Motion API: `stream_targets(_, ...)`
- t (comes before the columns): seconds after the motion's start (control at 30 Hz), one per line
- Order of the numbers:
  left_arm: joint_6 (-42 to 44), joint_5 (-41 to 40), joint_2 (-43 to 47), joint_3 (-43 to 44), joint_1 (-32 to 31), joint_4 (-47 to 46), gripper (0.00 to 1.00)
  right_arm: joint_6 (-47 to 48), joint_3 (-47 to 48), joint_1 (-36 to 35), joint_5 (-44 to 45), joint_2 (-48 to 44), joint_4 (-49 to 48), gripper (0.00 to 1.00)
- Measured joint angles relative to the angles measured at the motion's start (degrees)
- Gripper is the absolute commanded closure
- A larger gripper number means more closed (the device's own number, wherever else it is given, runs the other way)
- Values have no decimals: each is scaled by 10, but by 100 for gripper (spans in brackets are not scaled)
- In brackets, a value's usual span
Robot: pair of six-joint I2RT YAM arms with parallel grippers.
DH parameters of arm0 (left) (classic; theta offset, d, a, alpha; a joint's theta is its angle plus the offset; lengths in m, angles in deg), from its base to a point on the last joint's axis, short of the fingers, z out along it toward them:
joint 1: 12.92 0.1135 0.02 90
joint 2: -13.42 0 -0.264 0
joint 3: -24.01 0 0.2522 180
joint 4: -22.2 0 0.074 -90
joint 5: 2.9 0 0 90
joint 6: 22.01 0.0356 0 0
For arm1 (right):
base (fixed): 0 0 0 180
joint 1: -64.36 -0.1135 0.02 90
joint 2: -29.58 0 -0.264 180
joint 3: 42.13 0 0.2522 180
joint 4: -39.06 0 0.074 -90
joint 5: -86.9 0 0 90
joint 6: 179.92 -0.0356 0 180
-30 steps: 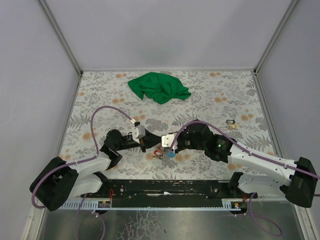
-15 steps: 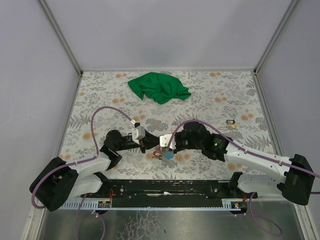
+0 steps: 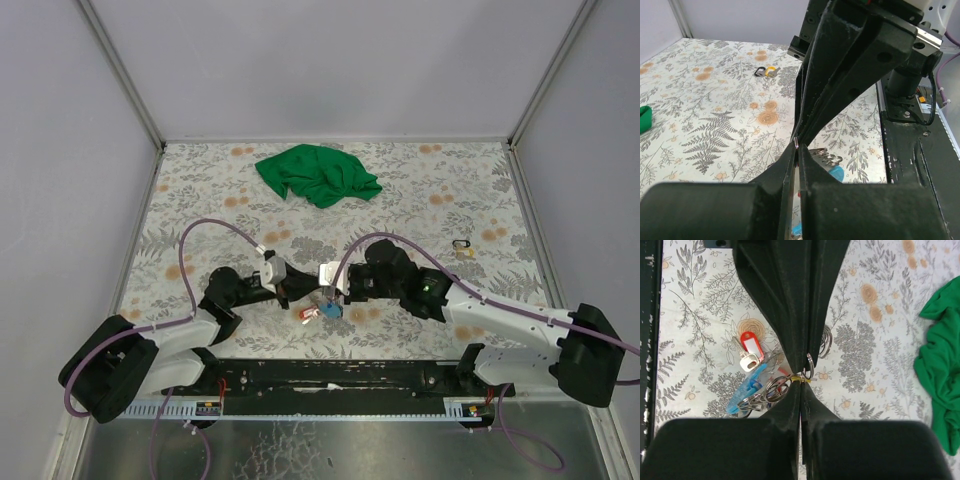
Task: Put the keys on the keyring
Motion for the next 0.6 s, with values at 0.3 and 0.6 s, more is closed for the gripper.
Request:
stream_targets(0.3,13,-21,16,-22,0,-4,100,-97,26,0,13,24,26,94)
stream_targets(0.6,40,-19,27,-28,-2,-9,100,-121,-5,23,11,-69,64,75)
